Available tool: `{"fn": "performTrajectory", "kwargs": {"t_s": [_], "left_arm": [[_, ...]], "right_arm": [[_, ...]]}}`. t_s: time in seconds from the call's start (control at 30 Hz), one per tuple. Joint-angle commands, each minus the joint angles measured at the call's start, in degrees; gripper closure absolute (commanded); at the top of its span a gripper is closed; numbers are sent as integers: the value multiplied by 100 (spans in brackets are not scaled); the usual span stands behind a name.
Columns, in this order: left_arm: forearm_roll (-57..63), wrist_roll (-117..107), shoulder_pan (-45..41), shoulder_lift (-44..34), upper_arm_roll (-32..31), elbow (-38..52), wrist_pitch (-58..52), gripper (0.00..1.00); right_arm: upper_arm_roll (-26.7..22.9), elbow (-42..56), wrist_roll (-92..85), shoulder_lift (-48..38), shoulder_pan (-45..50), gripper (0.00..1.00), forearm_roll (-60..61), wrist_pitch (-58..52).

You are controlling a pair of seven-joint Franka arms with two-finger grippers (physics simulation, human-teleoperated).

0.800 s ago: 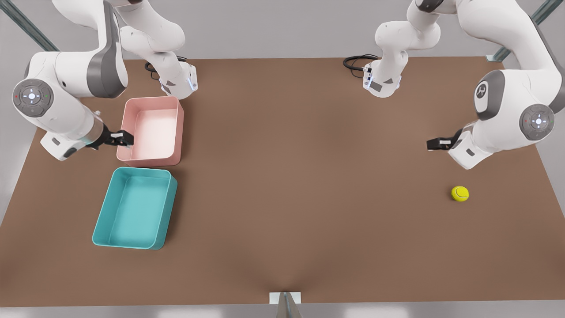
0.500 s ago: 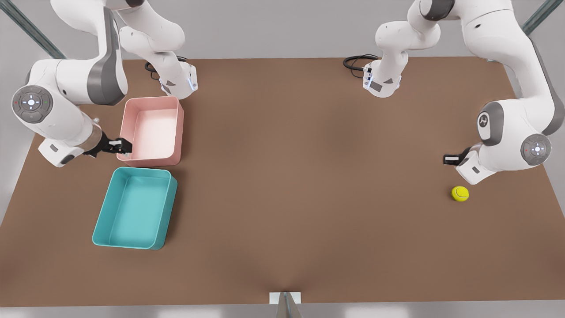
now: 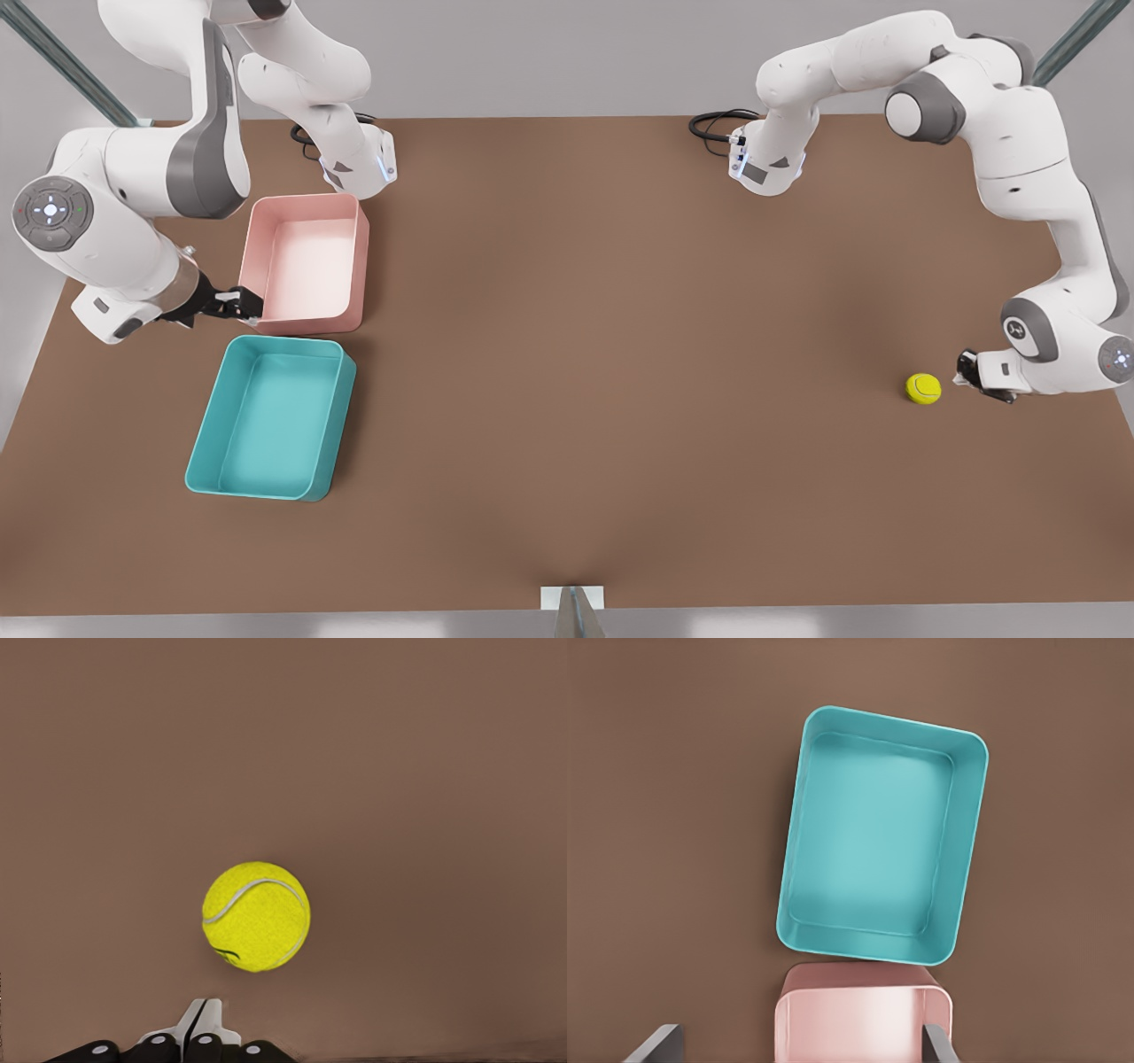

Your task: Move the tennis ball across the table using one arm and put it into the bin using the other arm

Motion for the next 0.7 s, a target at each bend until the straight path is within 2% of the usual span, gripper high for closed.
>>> {"fn": "performTrajectory", "kwargs": {"t_s": [0.0,0.37,0.57,0.67], "left_arm": [[306,4179,8,80,34,-15,449,79],[745,2930,-27,256,43,-103,669,79],[754,3001,-18,414,43,-94,898,79],[491,3862,-18,414,43,-103,889,79]], "right_arm": [[-1,3,-28,6,-1,0,7,15],[-1,-6,-160,15,-1,0,33,-21],[-1,-6,-160,23,-1,0,33,-21],[-1,-103,-388,-38,-97,0,112,-21]]}}
